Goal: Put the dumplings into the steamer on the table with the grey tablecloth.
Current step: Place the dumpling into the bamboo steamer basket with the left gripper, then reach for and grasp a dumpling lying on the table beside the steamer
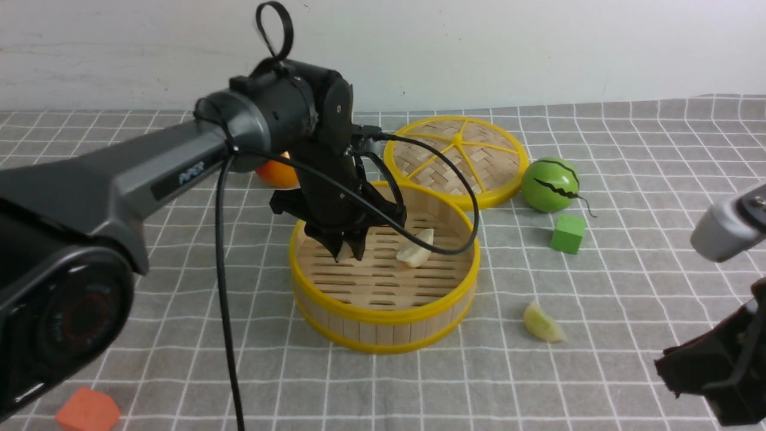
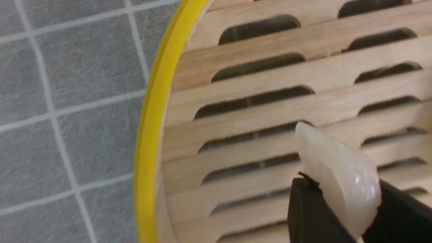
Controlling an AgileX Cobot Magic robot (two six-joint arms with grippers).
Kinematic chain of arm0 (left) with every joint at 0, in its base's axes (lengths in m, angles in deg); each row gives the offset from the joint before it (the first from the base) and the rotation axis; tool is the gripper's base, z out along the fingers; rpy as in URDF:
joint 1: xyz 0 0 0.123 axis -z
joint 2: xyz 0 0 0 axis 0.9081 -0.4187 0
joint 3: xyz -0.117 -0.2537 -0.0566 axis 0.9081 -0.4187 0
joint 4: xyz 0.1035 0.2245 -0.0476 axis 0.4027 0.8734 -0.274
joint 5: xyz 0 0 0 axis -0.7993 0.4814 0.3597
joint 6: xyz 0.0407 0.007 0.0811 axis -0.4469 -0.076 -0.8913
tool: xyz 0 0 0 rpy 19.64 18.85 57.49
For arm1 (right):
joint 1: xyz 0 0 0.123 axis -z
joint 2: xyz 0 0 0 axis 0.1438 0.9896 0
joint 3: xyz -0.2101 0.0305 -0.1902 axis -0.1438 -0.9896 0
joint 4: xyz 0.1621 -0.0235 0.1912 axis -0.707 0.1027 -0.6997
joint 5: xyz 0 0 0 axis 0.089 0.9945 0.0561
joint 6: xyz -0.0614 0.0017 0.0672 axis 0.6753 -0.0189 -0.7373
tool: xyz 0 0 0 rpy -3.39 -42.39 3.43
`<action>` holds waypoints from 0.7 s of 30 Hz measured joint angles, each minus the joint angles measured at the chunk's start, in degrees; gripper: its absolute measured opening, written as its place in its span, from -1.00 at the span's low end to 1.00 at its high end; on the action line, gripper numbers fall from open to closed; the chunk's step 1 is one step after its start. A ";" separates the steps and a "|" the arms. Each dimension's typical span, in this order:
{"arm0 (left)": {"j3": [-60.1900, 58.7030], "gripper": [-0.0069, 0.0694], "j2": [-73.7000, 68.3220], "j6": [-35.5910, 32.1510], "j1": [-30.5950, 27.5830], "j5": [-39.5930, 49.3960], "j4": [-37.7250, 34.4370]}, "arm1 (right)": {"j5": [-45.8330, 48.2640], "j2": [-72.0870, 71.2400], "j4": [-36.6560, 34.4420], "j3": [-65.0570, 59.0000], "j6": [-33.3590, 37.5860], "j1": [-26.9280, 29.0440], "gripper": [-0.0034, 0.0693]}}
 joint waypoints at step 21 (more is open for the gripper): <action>10.44 0.36 9.88 0.45 0.00 10.26 1.31 | 1.19 32.56 9.20 20.85 -2.87 0.00 0.02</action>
